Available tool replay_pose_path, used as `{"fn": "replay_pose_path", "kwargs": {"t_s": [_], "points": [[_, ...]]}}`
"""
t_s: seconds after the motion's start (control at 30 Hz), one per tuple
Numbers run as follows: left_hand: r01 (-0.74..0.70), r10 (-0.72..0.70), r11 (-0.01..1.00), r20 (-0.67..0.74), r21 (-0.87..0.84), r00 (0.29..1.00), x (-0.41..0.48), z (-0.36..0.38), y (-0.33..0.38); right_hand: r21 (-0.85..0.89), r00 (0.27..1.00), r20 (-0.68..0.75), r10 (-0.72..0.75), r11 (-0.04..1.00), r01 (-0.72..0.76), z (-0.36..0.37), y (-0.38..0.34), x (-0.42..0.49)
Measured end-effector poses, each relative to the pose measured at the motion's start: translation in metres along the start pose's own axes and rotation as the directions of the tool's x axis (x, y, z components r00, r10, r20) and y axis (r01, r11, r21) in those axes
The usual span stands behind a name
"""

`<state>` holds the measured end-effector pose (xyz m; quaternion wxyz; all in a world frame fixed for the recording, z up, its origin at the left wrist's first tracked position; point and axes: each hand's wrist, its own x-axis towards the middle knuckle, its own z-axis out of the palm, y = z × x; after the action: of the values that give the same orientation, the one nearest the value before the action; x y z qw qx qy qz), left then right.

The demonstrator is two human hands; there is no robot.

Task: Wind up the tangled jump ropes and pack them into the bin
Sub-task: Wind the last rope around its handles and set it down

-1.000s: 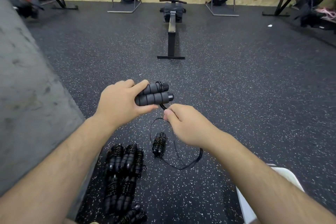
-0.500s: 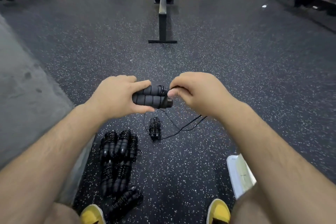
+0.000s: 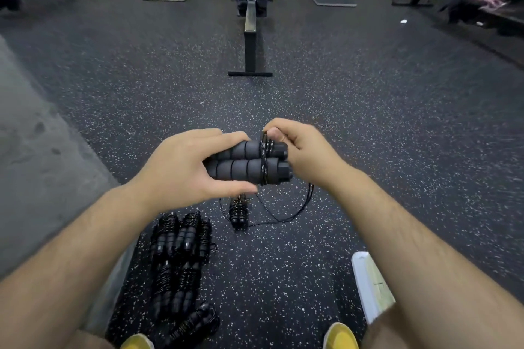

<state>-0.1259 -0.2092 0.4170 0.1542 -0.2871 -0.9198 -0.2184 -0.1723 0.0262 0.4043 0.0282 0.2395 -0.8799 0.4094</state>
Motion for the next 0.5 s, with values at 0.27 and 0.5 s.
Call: {"fn": "replay_pose_path", "kwargs": {"t_s": [0.27,0.5], "points": [[0.135,-0.099,0.978,-0.220,0.156,0.971,-0.004,-0.006,-0.001,0.074,0.980,0.138,0.145,0.985,-0.157,0.045,-0.026,0.001],[0.229,-0.138,0.919,-0.283,0.321,0.949,0.001,-0.011,-0.033,-0.025,0.973,0.212,0.091,0.996,-0.088,0.048,-0.049,-0.011]]}}
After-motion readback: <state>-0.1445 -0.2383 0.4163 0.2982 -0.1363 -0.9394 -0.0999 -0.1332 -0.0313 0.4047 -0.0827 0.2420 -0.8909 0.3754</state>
